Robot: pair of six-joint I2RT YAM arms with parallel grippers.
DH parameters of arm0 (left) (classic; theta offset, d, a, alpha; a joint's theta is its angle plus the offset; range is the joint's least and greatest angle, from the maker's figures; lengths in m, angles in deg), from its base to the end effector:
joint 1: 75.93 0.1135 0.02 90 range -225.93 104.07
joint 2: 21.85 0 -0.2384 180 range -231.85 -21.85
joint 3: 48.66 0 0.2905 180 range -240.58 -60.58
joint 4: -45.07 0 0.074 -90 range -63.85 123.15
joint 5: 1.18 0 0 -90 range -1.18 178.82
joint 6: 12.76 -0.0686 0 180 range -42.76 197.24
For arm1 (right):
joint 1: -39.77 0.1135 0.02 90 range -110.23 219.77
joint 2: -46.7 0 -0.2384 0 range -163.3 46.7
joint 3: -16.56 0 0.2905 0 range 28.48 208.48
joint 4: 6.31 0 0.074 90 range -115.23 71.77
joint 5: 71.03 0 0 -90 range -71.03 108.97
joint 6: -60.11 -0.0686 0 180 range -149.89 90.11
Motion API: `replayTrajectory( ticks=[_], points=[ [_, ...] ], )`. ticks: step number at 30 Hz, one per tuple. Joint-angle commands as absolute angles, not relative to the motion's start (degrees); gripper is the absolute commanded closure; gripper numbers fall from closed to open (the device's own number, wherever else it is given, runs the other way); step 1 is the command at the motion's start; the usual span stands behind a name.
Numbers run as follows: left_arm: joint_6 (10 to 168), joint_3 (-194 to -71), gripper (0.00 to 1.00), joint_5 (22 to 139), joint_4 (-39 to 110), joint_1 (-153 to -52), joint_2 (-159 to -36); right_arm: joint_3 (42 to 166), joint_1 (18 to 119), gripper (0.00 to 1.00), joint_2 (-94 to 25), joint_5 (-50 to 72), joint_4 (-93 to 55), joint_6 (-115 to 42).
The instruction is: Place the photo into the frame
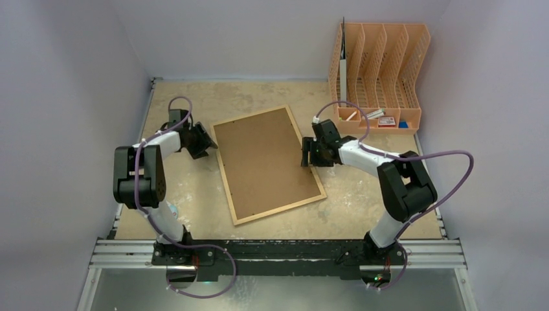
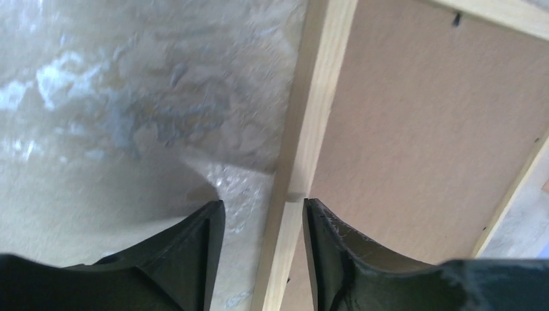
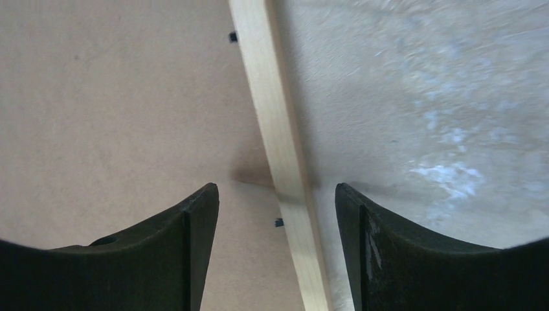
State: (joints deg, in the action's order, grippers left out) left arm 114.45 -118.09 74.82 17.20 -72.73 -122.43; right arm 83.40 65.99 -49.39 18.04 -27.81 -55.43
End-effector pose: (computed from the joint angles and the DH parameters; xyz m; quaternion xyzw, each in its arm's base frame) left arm 0.3851 0.0049 0.0771 -0.2998 0.9089 -0.1898 0.2191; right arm 0.3485 0.1729 0.0982 -0.0083 0.9418 0.1535 0.2988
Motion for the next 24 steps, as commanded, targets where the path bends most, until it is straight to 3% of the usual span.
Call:
replayTrajectory(
  ticks=[1,3,5,8,14,17,24],
  points=[
    [108.1,-122.6,0.48,78.7,19.1,-72.2,-127.4,90.1,66.1,0.31,-49.2,26.5,-34.4,-55.7],
    [106.8,-125.6,0.52,77.1,16.8,-72.2,-131.0,92.3,66.1,0.31,-49.5,26.7,-34.5,-55.4],
    [106.7,-126.1,0.62,73.8,16.6,-72.4,-133.2,94.0,66.2,0.31,-50.1,26.3,-34.2,-55.0],
    [108.0,-124.4,0.76,73.3,16.9,-73.1,-133.6,96.0,66.8,0.31,-50.9,24.6,-33.1,-55.0],
    [108.6,-119.7,0.94,71.9,15.8,-75.3,-133.0,101.3,70.3,0.32,-54.9,21.4,-31.8,-54.2],
    [110.2,-115.6,1.00,71.8,16.2,-77.3,-131.4,106.0,73.4,0.32,-58.7,20.8,-32.0,-53.5],
    [115.0,-107.0,1.00,68.6,19.8,-80.7,-128.5,117.0,80.1,0.34,-68.3,19.1,-32.6,-53.4]
  ],
)
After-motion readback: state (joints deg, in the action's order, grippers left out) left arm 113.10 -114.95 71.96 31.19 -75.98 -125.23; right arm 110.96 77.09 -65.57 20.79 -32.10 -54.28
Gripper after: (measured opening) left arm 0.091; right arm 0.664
